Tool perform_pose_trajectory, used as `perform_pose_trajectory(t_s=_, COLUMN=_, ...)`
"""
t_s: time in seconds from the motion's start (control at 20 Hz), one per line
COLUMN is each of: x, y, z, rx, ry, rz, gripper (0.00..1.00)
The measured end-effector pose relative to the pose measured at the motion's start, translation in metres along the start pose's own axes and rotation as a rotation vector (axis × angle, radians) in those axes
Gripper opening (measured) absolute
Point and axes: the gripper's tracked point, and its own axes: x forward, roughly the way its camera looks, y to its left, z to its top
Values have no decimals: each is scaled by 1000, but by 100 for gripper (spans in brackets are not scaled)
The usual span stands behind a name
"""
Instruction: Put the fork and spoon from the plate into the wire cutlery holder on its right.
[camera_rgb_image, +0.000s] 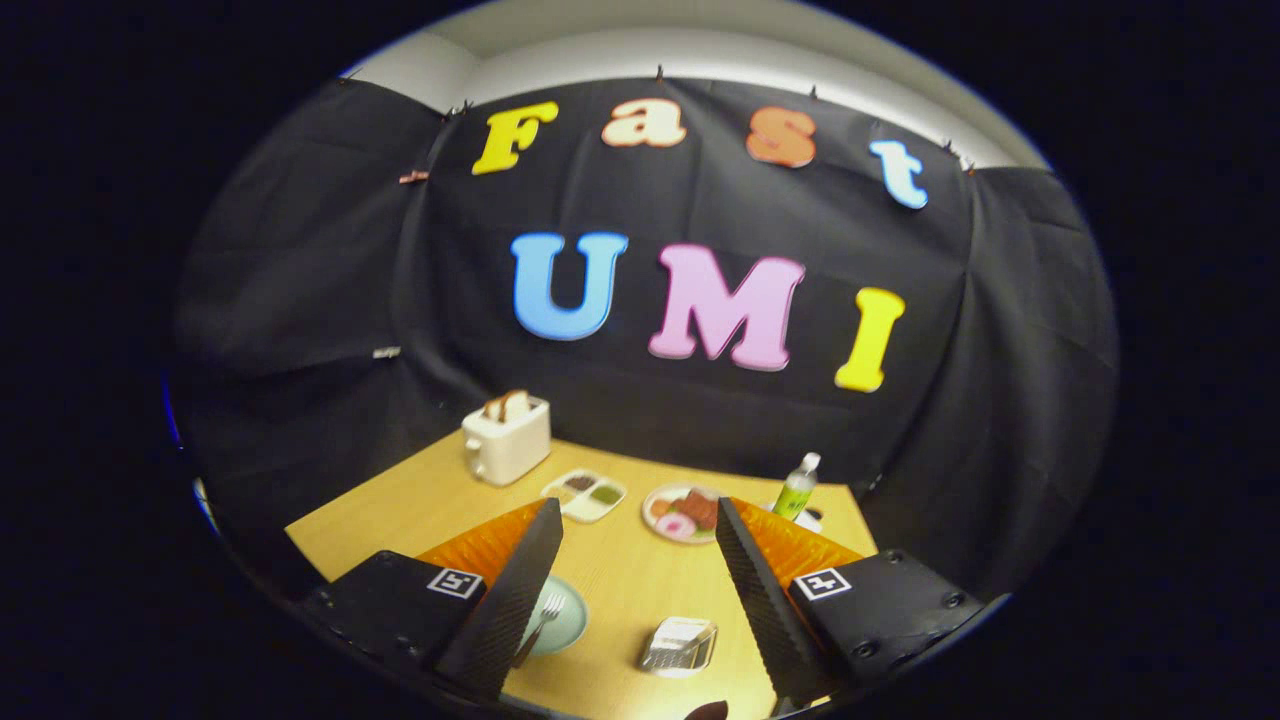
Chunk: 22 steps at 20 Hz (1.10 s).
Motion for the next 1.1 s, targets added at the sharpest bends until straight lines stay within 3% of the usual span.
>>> perform_pose_trajectory(t_s=0.3, x=33, y=53, z=-98, rx=41, ry=374, rz=144, gripper=97)
perform_pose_trajectory(t_s=0.75, x=85, y=101, z=-211, rx=18, ry=642, rz=189, gripper=93)
perform_pose_trajectory(t_s=0.9, x=100, y=106, z=-247, rx=27, ry=722, rz=171, gripper=77)
perform_pose_trajectory(t_s=1.1, x=118, y=113, z=-277, rx=51, ry=783, rz=143, gripper=69)
